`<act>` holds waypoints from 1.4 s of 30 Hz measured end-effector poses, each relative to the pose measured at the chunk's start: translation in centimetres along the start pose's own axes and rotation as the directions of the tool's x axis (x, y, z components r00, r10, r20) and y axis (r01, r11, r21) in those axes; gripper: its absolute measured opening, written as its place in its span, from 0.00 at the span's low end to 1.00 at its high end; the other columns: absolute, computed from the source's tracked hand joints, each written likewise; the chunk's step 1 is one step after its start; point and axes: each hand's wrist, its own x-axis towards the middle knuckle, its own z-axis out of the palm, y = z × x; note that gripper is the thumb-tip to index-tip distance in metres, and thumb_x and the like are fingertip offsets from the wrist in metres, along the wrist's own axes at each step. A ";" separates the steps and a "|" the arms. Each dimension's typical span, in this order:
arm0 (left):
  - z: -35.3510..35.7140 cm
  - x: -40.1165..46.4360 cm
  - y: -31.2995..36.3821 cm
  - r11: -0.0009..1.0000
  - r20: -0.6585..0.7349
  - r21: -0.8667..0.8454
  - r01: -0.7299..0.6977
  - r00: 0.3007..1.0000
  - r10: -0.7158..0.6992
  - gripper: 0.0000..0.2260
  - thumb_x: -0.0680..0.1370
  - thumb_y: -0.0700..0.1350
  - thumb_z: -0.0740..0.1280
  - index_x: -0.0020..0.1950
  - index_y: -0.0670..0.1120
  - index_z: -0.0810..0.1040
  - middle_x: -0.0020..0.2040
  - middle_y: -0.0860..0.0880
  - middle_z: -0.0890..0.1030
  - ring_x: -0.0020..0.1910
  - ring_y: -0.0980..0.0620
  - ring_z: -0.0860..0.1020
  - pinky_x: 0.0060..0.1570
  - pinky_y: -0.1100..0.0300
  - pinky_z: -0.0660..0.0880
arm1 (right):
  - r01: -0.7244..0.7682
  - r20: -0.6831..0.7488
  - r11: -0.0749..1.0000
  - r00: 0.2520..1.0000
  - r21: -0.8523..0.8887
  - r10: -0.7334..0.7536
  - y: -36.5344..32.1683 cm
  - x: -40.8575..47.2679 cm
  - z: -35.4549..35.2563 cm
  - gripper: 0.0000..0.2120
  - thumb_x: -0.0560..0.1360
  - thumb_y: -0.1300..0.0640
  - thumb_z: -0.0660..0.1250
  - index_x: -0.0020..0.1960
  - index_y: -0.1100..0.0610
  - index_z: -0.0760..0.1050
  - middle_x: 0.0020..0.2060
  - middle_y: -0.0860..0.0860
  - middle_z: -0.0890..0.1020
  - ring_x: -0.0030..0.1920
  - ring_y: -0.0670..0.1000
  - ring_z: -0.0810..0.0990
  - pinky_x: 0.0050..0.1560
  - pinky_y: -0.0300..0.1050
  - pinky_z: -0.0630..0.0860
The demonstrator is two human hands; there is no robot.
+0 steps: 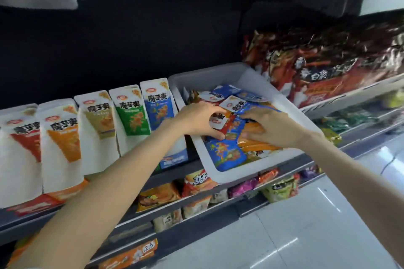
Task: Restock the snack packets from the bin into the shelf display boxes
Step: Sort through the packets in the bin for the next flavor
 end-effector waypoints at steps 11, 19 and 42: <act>-0.3 -0.2 -0.6 0.882 -0.029 0.395 -0.258 0.956 0.292 0.17 0.80 0.55 0.60 0.66 0.51 0.75 0.60 0.52 0.80 0.57 0.52 0.78 0.51 0.56 0.76 | -0.009 -0.010 0.992 1.000 -0.125 0.008 -1.7 0.7 0.2 0.24 0.76 0.42 0.60 0.71 0.45 0.65 0.66 0.50 0.71 0.64 0.55 0.66 0.66 0.52 0.64; -1.2 -0.8 0.4 0.950 -0.563 0.285 -0.127 0.780 0.273 0.16 0.79 0.49 0.53 0.51 0.47 0.80 0.44 0.52 0.83 0.40 0.49 0.81 0.32 0.59 0.71 | 0.022 -0.205 0.982 0.979 0.186 0.017 -1.7 1.0 0.4 0.26 0.75 0.45 0.66 0.71 0.48 0.66 0.65 0.51 0.73 0.65 0.56 0.69 0.65 0.53 0.68; -1.8 -15.1 -1.7 0.290 -0.430 -0.902 -0.318 0.624 -0.653 0.15 0.80 0.37 0.61 0.66 0.45 0.66 0.55 0.51 0.80 0.52 0.54 0.79 0.44 0.61 0.79 | 0.328 -0.674 0.937 0.721 0.124 -0.163 -18.8 1.7 4.2 0.21 0.76 0.46 0.64 0.65 0.55 0.74 0.62 0.50 0.74 0.59 0.51 0.71 0.55 0.41 0.71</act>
